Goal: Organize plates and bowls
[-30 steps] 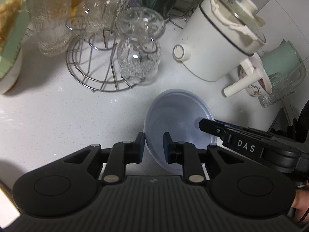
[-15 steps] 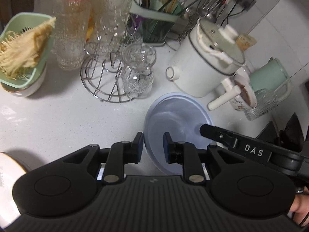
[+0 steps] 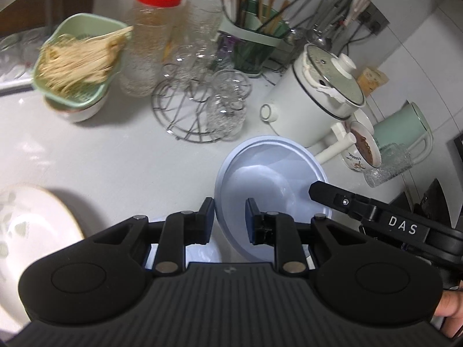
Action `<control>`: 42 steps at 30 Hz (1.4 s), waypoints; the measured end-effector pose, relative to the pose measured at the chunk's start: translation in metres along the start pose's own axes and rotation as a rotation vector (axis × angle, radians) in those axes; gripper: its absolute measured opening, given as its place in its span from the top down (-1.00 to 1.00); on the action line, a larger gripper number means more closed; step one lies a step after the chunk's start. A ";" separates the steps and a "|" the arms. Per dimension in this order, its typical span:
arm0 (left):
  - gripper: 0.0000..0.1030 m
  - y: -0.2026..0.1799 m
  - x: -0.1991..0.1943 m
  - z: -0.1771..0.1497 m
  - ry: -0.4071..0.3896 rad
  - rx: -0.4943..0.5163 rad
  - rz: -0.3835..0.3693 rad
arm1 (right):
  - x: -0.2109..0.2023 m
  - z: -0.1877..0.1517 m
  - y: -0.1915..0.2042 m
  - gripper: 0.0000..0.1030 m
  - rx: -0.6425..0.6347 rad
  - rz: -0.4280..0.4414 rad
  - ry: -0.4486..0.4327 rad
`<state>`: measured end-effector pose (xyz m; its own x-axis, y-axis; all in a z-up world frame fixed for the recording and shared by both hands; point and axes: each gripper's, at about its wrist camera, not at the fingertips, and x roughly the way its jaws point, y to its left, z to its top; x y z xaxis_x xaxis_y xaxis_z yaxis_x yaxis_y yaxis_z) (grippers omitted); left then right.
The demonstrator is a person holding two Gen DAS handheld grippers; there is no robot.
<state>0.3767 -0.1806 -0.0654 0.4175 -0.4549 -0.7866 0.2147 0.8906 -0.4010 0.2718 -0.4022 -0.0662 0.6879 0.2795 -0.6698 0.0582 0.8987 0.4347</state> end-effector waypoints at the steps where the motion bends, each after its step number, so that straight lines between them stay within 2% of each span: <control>1: 0.51 0.002 -0.004 -0.003 -0.004 -0.008 0.009 | 0.000 0.000 0.002 0.57 -0.001 0.013 0.008; 10: 0.51 0.029 -0.022 -0.019 -0.034 -0.082 0.066 | 0.017 -0.012 0.022 0.57 -0.062 0.075 0.081; 15: 0.51 0.041 -0.016 -0.030 -0.010 -0.119 0.122 | 0.029 -0.023 0.028 0.57 -0.074 0.097 0.132; 20: 0.51 0.045 0.001 -0.040 0.024 -0.086 0.181 | 0.044 -0.037 0.024 0.57 -0.058 0.093 0.171; 23: 0.46 0.053 0.009 -0.046 0.050 -0.101 0.182 | 0.057 -0.047 0.019 0.57 -0.041 0.088 0.200; 28: 0.45 0.071 0.013 -0.054 0.074 -0.182 0.155 | 0.069 -0.056 0.013 0.58 -0.026 0.115 0.227; 35: 0.45 0.073 0.024 -0.062 0.090 -0.178 0.167 | 0.077 -0.064 0.018 0.56 -0.078 0.077 0.256; 36: 0.43 0.073 0.024 -0.062 0.089 -0.178 0.168 | 0.077 -0.064 0.016 0.55 -0.075 0.080 0.254; 38: 0.23 0.073 0.021 -0.062 0.086 -0.180 0.186 | 0.077 -0.063 0.014 0.54 -0.056 0.080 0.241; 39: 0.04 0.072 0.018 -0.061 0.082 -0.177 0.195 | 0.076 -0.062 0.014 0.54 -0.057 0.076 0.235; 40: -0.03 0.072 0.014 -0.060 0.074 -0.171 0.197 | 0.074 -0.061 0.015 0.52 -0.066 0.074 0.227; 42: -0.04 0.070 0.004 -0.060 0.050 -0.154 0.199 | 0.069 -0.060 0.017 0.41 -0.081 0.074 0.211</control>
<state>0.3405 -0.1202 -0.1247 0.3928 -0.2734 -0.8780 -0.0056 0.9540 -0.2996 0.2771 -0.3473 -0.1410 0.5216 0.4022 -0.7524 -0.0505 0.8949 0.4434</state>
